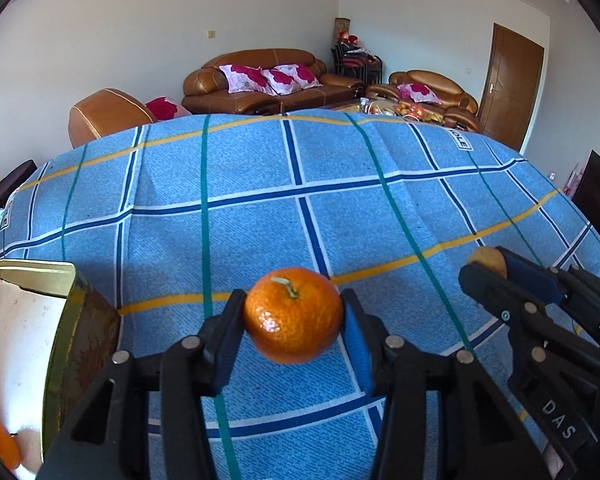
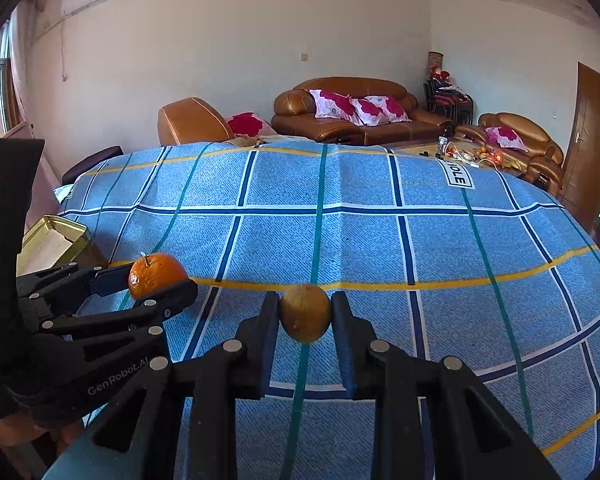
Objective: Organize fruits
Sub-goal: 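Carry the orange and brown fruit with both tools over the tin tray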
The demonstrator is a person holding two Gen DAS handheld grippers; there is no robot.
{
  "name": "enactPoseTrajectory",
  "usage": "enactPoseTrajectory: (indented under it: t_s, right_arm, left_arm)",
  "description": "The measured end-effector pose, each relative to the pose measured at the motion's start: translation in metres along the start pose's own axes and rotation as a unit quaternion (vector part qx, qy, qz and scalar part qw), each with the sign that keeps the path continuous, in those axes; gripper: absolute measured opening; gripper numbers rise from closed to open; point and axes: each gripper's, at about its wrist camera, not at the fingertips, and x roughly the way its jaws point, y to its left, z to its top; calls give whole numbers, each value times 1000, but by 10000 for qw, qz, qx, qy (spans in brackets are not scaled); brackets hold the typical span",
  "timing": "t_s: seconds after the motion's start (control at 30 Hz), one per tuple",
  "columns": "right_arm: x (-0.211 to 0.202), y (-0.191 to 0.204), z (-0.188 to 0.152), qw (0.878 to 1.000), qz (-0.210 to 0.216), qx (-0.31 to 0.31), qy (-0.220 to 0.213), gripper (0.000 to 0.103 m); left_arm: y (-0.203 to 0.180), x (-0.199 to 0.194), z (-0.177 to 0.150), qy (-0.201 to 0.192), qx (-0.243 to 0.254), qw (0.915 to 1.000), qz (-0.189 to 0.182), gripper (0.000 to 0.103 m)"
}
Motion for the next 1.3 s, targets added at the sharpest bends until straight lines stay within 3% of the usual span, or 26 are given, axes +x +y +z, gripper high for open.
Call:
enactPoseTrajectory:
  t_s: [0.57,1.3]
  right_arm:
    - [-39,16,-8,9956,166,-252,-883,28]
    - [-61,26,-17,9897,58,-505,-1341,28]
  left_arm:
    - [-4,-34,-6,-758,158,9966,286,49]
    - [-7,-65,-22,-1364,312,9888,525,49]
